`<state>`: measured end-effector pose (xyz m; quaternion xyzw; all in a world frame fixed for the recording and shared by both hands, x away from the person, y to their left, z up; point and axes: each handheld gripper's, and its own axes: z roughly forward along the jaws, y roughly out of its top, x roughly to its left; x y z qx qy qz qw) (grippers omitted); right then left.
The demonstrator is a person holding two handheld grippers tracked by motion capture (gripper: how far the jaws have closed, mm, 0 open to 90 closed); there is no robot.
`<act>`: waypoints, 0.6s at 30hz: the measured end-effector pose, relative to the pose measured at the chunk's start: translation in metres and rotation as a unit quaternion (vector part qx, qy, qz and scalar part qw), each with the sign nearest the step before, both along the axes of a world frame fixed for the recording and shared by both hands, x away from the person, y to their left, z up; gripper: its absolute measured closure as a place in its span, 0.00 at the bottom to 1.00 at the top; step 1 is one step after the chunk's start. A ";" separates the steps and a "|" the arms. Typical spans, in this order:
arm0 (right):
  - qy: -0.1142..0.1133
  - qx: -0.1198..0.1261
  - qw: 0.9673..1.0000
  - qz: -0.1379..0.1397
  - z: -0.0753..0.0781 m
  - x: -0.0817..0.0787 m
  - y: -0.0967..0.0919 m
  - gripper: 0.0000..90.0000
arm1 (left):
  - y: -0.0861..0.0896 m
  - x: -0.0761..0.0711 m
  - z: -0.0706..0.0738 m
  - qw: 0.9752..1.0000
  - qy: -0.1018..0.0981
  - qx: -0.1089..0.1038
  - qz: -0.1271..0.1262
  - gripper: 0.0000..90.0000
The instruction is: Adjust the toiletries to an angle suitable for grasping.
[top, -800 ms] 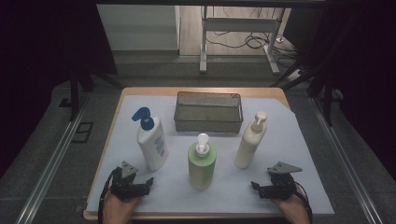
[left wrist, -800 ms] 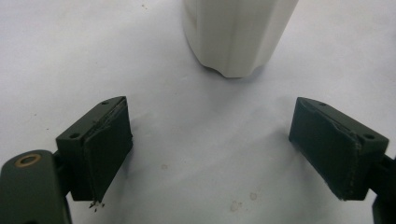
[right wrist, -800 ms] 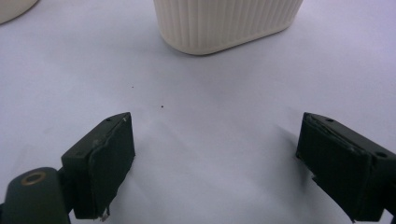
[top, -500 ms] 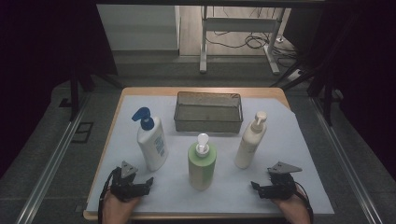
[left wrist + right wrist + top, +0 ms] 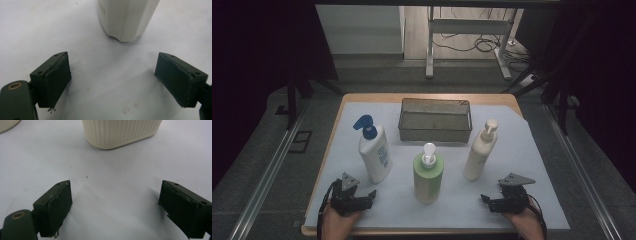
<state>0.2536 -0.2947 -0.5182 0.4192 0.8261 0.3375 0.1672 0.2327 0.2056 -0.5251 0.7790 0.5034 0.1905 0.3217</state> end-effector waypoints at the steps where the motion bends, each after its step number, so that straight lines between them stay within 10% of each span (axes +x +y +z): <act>1: 0.001 0.000 1.000 0.000 0.000 0.000 0.000 0.13 | 0.000 0.000 0.000 1.000 0.000 0.000 0.000 0.14; 18: 0.023 0.020 1.000 -0.005 0.008 0.007 -0.006 0.29 | 0.000 0.000 0.000 1.000 -0.001 -0.001 0.001 0.14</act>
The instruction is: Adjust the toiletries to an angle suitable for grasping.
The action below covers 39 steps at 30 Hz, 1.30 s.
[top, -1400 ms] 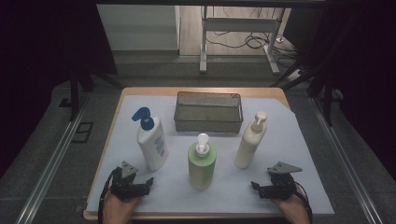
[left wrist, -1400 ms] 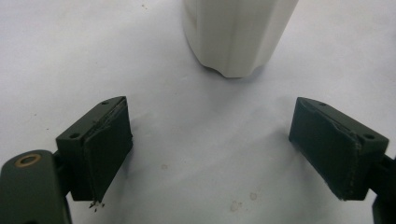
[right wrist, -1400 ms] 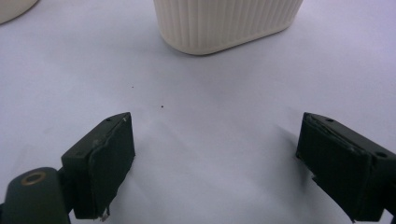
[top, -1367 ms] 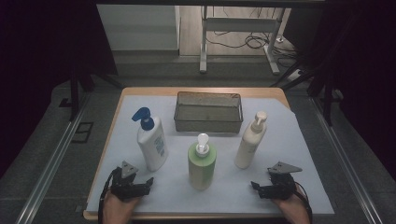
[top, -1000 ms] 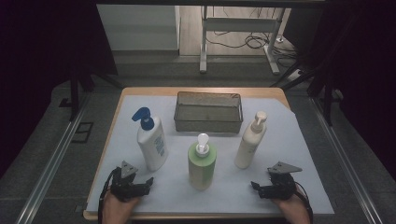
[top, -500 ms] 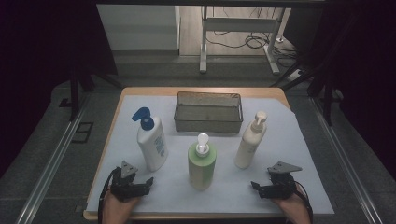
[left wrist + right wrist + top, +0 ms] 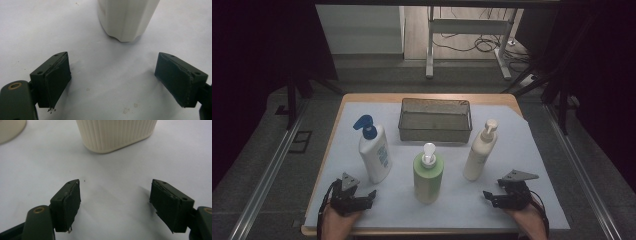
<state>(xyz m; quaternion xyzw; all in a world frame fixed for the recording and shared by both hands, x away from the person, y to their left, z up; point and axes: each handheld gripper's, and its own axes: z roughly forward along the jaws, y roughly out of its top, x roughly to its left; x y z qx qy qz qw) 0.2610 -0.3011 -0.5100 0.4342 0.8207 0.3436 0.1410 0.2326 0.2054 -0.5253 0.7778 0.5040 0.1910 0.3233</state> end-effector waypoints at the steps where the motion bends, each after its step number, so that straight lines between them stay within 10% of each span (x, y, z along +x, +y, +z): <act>1: 0.001 0.001 1.000 -0.002 0.001 0.000 0.000 0.30 | 0.000 0.000 0.000 1.000 0.000 0.000 0.000 0.14; 31: -0.037 0.017 0.999 -0.018 0.011 0.039 -0.010 0.99 | 0.000 0.000 0.000 1.000 -0.001 -0.001 0.000 0.14; 39: -0.034 0.017 0.999 -0.027 0.008 0.051 -0.005 1.00 | 0.000 0.000 0.000 1.000 -0.001 -0.001 0.000 0.14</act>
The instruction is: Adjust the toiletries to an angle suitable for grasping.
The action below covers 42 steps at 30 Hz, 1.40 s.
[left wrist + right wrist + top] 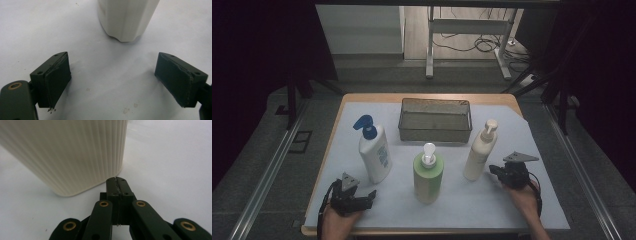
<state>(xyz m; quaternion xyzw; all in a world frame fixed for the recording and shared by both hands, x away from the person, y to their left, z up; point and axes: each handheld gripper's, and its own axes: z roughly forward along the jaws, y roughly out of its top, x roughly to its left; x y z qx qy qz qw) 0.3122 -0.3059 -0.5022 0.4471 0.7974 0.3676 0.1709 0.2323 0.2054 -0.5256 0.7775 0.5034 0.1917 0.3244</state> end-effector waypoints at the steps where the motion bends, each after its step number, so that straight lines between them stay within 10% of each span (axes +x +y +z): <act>1: 0.000 0.000 1.000 0.000 0.000 0.000 0.000 1.00 | 0.000 0.000 0.000 1.000 0.000 0.000 0.000 0.14; 42: 0.006 -0.003 1.000 0.008 -0.005 0.027 0.025 1.00 | 0.000 0.000 0.000 1.000 -0.001 0.000 0.000 0.14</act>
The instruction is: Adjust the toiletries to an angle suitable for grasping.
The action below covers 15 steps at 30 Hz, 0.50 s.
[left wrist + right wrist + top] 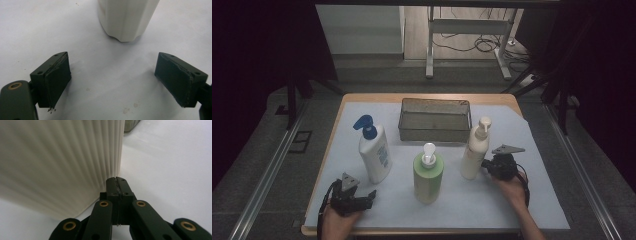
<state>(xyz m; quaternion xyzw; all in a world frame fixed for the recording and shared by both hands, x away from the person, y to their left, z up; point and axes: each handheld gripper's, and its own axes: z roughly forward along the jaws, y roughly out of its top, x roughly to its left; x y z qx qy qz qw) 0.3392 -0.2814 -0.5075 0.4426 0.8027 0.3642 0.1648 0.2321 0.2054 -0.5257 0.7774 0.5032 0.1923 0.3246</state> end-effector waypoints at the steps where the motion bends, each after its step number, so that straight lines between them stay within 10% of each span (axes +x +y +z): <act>1: -0.002 0.002 1.000 0.001 0.003 -0.005 -0.002 1.00 | 0.000 0.000 0.000 1.000 0.000 0.000 0.000 0.14; 15: 0.004 0.026 1.000 0.011 0.008 -0.040 -0.013 1.00 | 0.000 0.000 0.000 1.000 -0.001 0.000 0.001 0.14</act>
